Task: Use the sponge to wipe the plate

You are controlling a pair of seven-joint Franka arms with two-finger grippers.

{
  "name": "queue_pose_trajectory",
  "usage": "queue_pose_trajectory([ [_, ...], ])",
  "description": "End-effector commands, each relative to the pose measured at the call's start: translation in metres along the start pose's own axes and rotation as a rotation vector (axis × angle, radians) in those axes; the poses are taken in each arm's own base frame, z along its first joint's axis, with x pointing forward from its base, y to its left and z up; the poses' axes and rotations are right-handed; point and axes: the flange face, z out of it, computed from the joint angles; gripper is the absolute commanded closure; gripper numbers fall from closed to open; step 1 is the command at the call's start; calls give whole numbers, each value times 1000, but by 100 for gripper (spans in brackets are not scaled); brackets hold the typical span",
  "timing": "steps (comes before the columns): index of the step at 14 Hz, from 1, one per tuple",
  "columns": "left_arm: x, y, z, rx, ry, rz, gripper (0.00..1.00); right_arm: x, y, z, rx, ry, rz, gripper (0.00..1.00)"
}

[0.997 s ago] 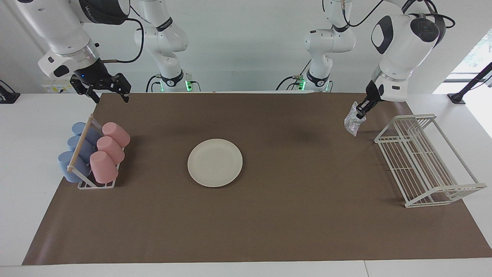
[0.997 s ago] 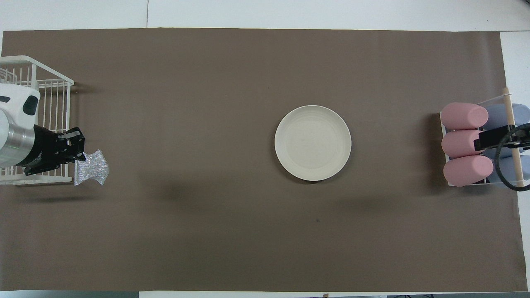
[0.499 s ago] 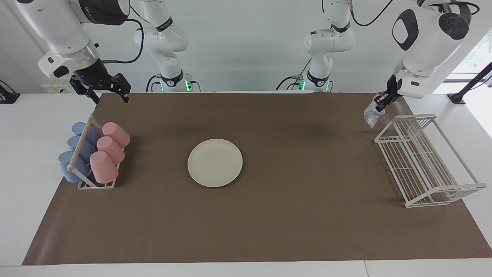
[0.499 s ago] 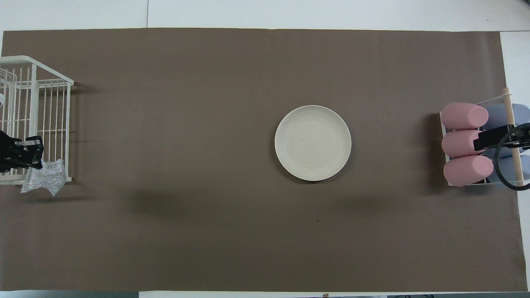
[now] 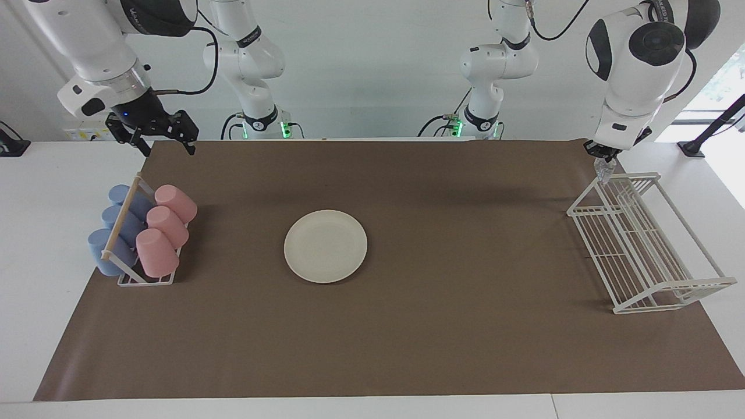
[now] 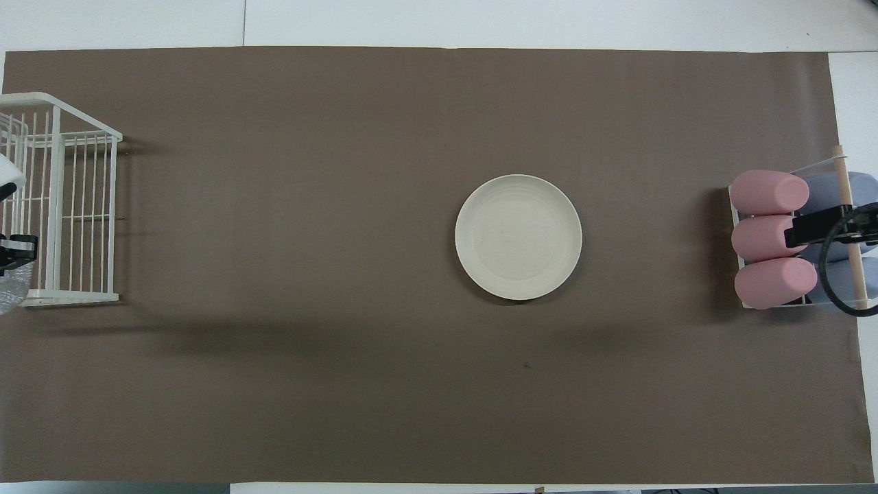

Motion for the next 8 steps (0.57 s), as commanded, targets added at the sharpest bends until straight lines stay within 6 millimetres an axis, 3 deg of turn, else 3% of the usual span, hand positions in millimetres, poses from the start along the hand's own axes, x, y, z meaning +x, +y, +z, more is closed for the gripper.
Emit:
queue_pose_trajectory([
  [1, 5, 2, -5, 135, 6, 120, 100, 1, -2, -8, -22, 18, 22, 0],
  [3, 14, 10, 1, 207, 19, 152, 100, 1, 0, -8, -29, 19, 24, 0],
  [8, 57, 37, 41, 456, 100, 175, 100, 1, 0, -7, -29, 19, 20, 0],
])
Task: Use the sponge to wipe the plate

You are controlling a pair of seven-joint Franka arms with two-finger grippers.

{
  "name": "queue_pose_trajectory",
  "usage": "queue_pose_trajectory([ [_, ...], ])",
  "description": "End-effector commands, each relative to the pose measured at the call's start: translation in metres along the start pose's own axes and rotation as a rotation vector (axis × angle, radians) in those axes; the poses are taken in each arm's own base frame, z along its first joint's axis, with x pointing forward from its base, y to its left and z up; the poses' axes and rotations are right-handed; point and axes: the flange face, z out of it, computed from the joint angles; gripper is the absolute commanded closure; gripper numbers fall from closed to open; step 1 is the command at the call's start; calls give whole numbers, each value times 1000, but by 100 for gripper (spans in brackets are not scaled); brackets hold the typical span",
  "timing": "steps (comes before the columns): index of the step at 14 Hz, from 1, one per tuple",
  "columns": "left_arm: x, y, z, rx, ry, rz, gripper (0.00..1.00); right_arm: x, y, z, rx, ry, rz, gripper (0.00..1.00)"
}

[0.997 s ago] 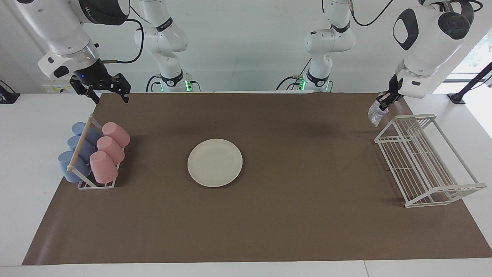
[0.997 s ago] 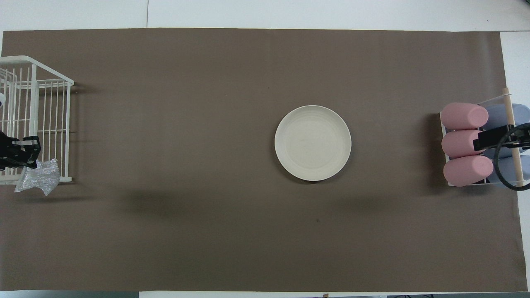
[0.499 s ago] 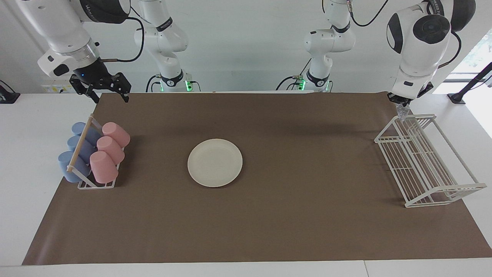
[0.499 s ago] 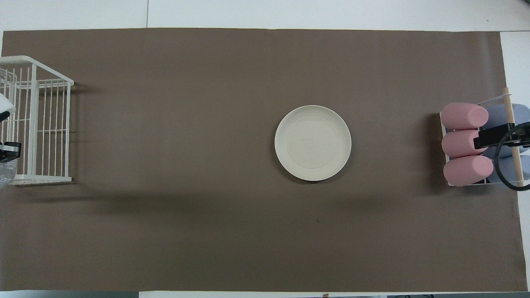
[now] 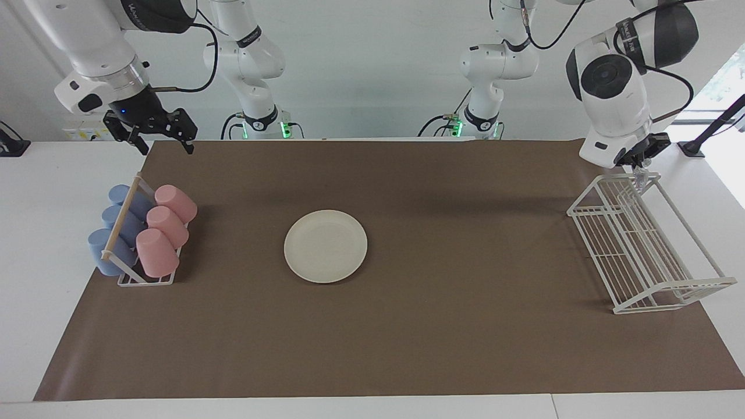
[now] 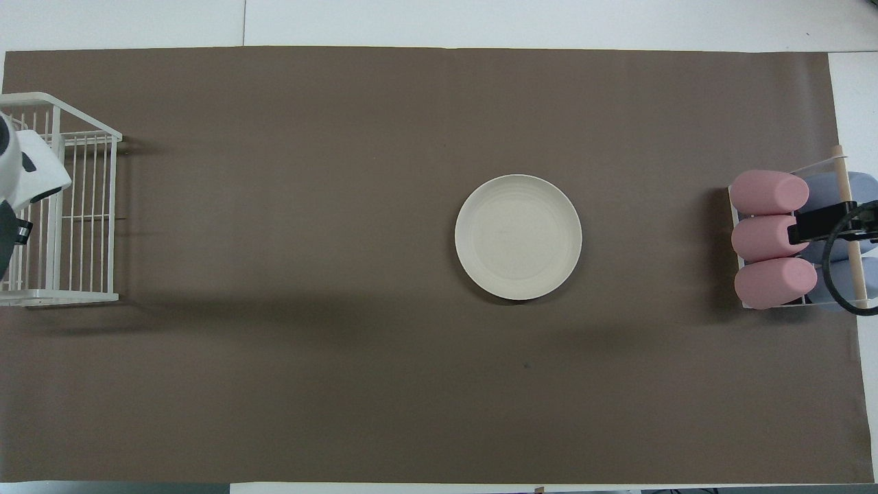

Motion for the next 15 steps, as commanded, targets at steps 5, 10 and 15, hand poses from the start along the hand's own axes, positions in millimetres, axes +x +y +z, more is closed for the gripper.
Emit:
queue_pose_trajectory([
  [5, 44, 69, 44, 188, 89, -316, 100, 1, 0, -3, -26, 10, 8, 0],
  [10, 53, 101, 44, 212, 94, -459, 100, 1, 0, -3, -26, 10, 10, 0],
  [15, 53, 103, 44, 201, 112, -545, 66, 1, 0, -4, -26, 11, 10, 0],
])
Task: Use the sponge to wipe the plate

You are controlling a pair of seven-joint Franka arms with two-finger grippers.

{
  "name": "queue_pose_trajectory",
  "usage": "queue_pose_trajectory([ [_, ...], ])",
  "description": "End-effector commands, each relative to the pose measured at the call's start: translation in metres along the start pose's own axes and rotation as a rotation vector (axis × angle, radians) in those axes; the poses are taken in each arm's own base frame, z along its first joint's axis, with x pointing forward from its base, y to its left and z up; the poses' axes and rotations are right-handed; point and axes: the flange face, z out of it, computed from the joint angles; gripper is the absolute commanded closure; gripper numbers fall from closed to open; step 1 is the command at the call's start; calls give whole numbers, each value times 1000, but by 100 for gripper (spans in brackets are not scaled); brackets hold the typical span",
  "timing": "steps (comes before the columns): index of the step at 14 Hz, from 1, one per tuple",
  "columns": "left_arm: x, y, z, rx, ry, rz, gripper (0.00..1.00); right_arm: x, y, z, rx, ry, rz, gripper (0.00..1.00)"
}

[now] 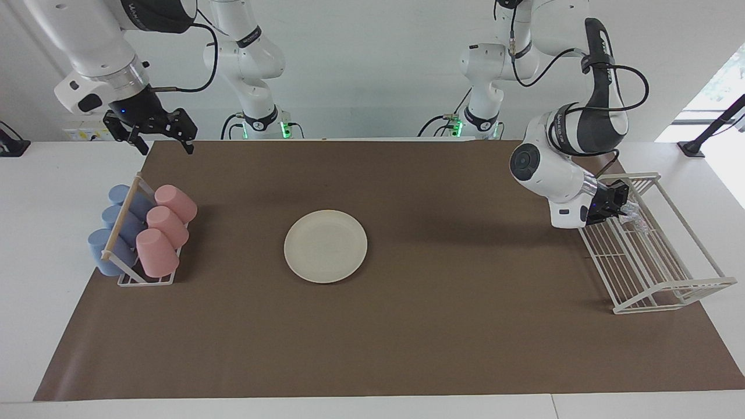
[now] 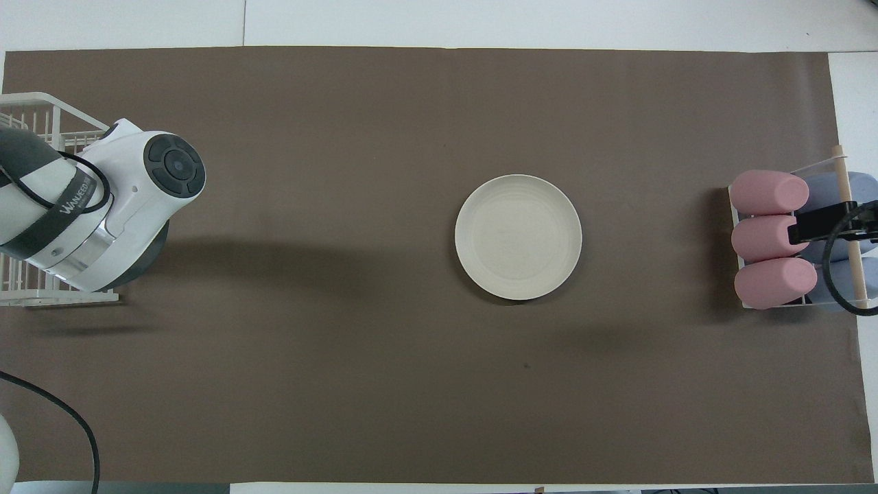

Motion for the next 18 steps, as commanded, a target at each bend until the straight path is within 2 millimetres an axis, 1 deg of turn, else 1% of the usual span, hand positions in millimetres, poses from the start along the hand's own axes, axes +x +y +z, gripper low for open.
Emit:
queue_pose_trajectory([
  [1, 0, -3, 0, 12, 12, -40, 23, 1, -1, -3, -25, 11, 10, 0],
  [2, 0, -3, 1, 10, 12, -57, 6, 1, -1, -3, -25, 11, 11, 0],
  [3, 1, -3, 1, 8, 14, -79, 0, 1, -1, -3, -25, 11, 11, 0],
  [8, 2, -3, 0, -8, 15, -92, 0, 1, -1, -3, -25, 11, 13, 0],
  [11, 6, -10, -6, -48, -7, -117, 0, 1, -1, -3, -25, 11, 13, 0],
  [14, 27, -39, -25, -198, -120, -232, 0, 1, -1, -3, -25, 11, 13, 0],
  [15, 30, -46, -30, -249, -160, -240, 0, 1, -1, -3, -25, 11, 14, 0],
  [17, 32, -63, -39, -344, -236, -261, 0, 1, -1, -3, -25, 11, 13, 0],
  [18, 31, -78, -37, -407, -283, -276, 0, 1, -1, -3, -25, 11, 13, 0],
])
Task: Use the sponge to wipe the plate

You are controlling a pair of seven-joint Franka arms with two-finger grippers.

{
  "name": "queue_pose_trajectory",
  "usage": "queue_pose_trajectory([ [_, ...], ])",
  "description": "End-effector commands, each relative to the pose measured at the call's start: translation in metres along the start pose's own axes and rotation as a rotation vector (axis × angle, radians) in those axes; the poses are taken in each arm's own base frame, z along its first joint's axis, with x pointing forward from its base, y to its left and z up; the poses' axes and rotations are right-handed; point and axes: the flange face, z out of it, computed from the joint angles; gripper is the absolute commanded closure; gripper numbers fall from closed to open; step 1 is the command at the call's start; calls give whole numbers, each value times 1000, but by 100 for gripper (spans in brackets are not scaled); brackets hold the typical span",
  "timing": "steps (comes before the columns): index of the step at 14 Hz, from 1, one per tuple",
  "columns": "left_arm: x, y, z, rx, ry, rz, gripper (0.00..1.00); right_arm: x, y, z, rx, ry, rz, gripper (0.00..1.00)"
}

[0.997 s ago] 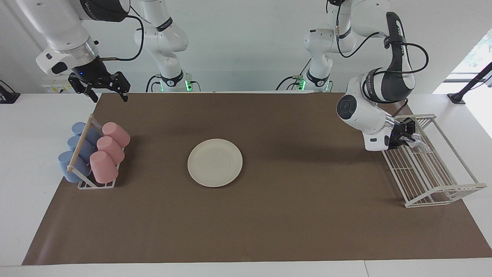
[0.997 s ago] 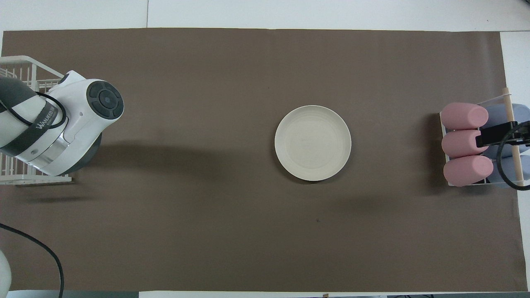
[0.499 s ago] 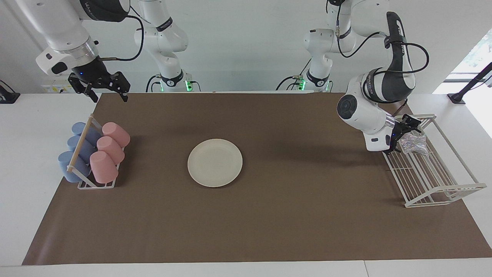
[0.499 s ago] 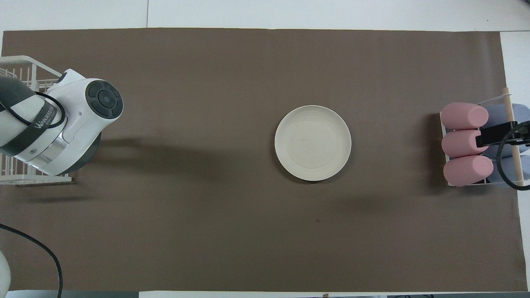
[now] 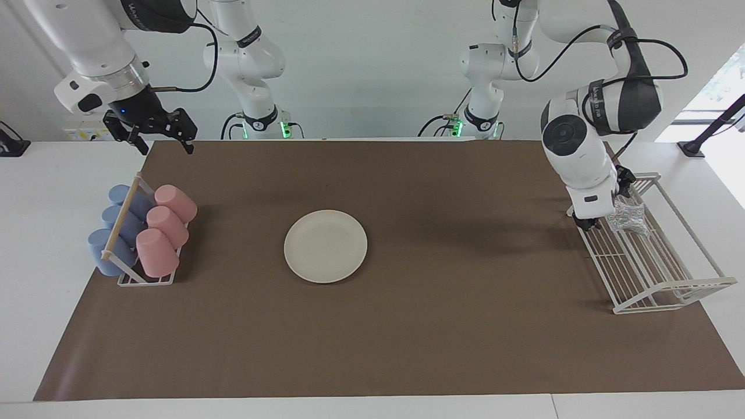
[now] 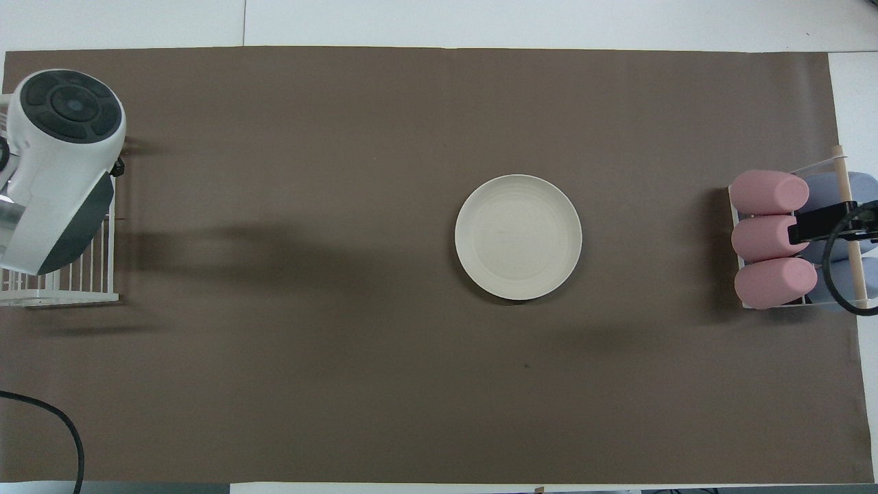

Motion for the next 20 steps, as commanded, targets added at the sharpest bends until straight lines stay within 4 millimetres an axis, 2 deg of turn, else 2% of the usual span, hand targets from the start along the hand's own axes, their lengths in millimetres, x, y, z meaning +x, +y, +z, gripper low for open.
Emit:
queue_pose_trajectory([
  [1, 6, -36, -19, -142, -116, -28, 0, 1, -1, -3, -25, 11, 14, 0],
  [3, 1, -67, -34, -249, -204, -25, 0, 1, -1, -3, -25, 11, 14, 0],
  [6, -12, -90, -50, -392, -333, 59, 0, 1, -2, -3, -25, 11, 13, 0],
  [8, -26, -95, -57, -454, -387, 170, 0, 1, -1, -3, -25, 11, 14, 0],
  [11, -37, -90, -61, -568, -390, 398, 0, 1, -1, -3, -25, 11, 14, 0],
  [13, -28, -82, -71, -656, -381, 373, 0, 1, -1, -3, -25, 11, 13, 0],
  [15, -10, -86, -86, -655, -362, 385, 0, 1, -1, -3, -25, 9, 11, 0],
  [17, -14, -81, -94, -588, -331, 466, 0, 1, -1, -2, -25, 8, 7, 0],
  [20, -16, -79, -98, -591, -307, 517, 0, 1, -5, -1, -26, -6, -2, 0],
])
